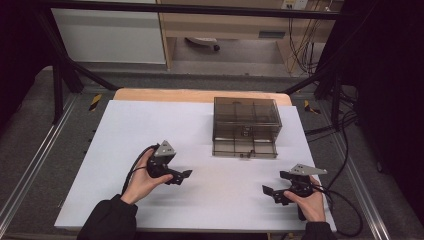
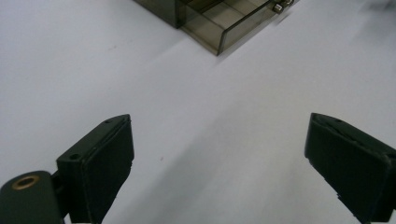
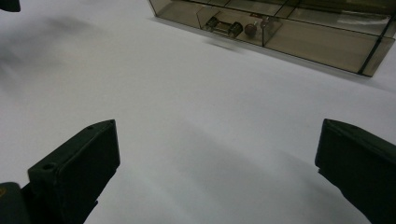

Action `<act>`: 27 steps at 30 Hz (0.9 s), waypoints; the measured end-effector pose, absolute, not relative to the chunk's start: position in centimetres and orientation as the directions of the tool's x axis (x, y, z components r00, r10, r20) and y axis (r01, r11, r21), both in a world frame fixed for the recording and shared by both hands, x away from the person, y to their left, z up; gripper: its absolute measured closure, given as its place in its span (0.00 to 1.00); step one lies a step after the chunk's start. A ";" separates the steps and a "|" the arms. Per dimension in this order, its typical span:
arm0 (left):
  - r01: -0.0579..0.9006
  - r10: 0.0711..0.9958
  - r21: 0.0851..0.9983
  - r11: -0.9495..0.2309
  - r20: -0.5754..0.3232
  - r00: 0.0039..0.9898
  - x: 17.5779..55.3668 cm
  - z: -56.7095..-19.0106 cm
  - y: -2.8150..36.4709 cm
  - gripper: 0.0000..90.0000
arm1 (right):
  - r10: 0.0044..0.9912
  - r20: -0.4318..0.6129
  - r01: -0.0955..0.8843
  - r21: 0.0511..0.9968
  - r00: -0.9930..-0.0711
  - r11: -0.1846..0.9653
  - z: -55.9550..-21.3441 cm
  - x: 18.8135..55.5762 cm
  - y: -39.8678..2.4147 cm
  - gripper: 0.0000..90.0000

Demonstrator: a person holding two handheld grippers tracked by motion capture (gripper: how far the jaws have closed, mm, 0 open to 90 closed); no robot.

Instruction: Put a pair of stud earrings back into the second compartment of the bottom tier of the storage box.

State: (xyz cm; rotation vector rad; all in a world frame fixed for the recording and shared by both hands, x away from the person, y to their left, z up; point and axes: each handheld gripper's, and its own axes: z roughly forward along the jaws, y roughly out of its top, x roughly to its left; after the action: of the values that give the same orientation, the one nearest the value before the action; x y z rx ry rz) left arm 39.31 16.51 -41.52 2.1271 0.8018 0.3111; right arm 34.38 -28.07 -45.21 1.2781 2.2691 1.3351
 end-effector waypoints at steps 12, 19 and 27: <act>0.449 0.672 0.772 -0.449 -0.039 0.739 37.3 -43.2 21.5 0.09 | 0.772 0.234 0.581 0.787 -0.591 0.207 -45.3 34.3 -28.0 0.01; 0.449 0.682 0.778 -0.439 -0.036 0.730 36.5 -43.9 23.8 0.08 | 0.774 0.233 0.583 0.786 -0.589 0.207 -45.2 34.3 -28.0 0.01; 0.477 0.703 0.762 -0.437 -0.041 0.709 36.0 -44.7 26.0 0.07 | 0.774 0.233 0.585 0.784 -0.588 0.208 -45.3 34.3 -28.0 0.01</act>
State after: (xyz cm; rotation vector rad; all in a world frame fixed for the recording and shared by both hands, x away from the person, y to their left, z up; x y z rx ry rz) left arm 35.95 26.04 -44.74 2.1175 0.8957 0.3617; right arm 34.32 -27.95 -45.28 1.3002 2.2694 1.3214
